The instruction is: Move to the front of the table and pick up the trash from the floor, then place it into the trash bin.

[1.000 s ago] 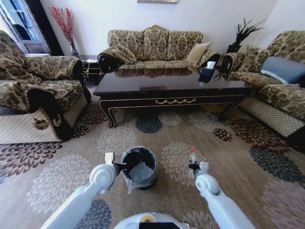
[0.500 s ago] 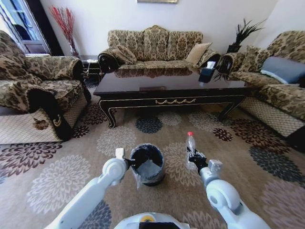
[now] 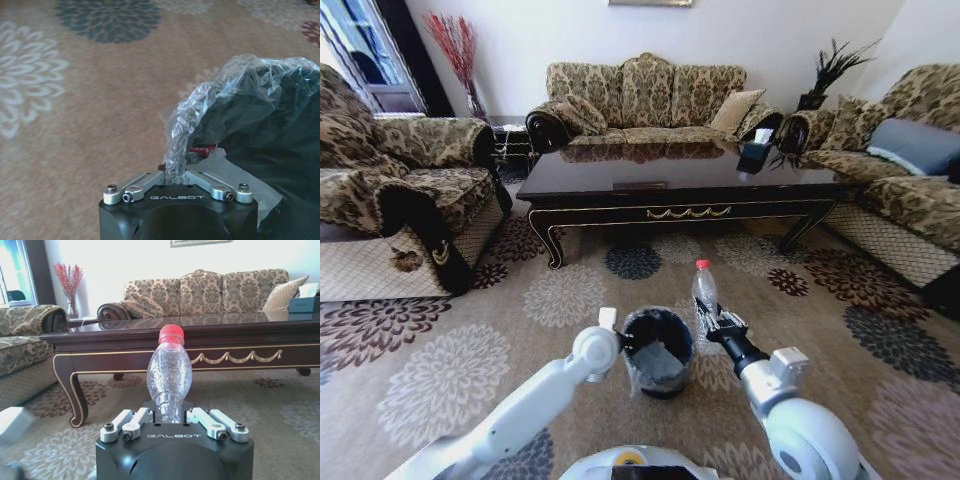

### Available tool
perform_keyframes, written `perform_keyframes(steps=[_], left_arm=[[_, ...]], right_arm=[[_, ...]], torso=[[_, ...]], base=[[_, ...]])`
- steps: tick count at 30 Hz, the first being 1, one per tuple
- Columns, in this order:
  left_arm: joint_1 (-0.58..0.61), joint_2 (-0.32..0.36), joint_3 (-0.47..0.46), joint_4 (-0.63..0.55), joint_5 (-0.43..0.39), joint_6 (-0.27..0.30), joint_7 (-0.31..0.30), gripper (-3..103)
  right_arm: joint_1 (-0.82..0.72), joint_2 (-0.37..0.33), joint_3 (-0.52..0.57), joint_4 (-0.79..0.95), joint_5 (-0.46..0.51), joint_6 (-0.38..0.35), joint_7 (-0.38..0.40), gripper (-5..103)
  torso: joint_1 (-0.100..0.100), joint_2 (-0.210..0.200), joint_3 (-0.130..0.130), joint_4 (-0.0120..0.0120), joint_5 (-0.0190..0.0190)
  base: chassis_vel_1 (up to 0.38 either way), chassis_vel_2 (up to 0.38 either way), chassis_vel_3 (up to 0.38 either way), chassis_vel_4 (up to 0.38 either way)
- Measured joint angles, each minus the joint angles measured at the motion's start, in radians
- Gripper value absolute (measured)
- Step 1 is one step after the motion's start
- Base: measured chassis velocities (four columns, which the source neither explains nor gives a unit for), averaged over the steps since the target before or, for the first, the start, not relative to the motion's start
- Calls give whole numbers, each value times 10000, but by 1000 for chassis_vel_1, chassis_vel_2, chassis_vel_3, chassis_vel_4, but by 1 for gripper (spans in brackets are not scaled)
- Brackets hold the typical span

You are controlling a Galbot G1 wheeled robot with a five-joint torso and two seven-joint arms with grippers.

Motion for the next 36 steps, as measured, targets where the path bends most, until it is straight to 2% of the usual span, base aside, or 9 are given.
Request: perform_keyframes(steps=[5, 18, 20, 23, 26, 29, 32, 34, 36], left_arm=[[-490, -514, 506, 301, -191, 0, -155, 0], [-447, -951, 674, 436, -253, -2, -357, 0], [-443, -940, 668, 379, -271, -2, -385, 0], [-402, -901, 542, 270, -341, -3, -408, 0], [-398, -659, 470, 116, -429, -4, -437, 0], [-399, -580, 435, 50, -487, -2, -437, 0], [-342, -430, 386, -68, -481, -6, -436, 0], [-300, -385, 385, -113, -483, -6, -436, 0], [-173, -295, 346, -213, -471, -3, -437, 0]], right_arm=[[-419, 341, -45, -7, -373, 152, -347, 24], [-432, 606, -241, -62, -508, 151, -478, 22], [-421, 625, -248, -66, -489, 126, -477, 32], [-468, 663, -249, -71, -445, 83, -476, 37], [-528, 743, -259, -76, -438, 53, -475, 54], [-527, 795, -268, -78, -437, 45, -475, 59], [-580, 873, -280, -81, -438, 31, -474, 76], [-597, 896, -283, -82, -441, 29, -474, 76], [-630, 943, -288, -84, -446, 25, -469, 87]], torso=[[0, 0, 0, -3, 0], [0, 0, 0, 0, -2], [0, -1, 0, 1, -2], [0, 0, 0, 1, -3], [0, 0, 0, 1, -2], [0, 0, 0, 2, -2], [0, 0, 0, 0, -3], [0, 0, 0, -1, -3], [0, 0, 0, 0, -3]], base=[[0, 0, 0, 0], [0, 0, 0, 0], [0, 0, 0, 0], [0, 0, 0, 0], [0, 0, 0, 0], [0, 0, 0, 0], [0, 0, 0, 0], [0, 0, 0, 0], [0, 0, 0, 0]])
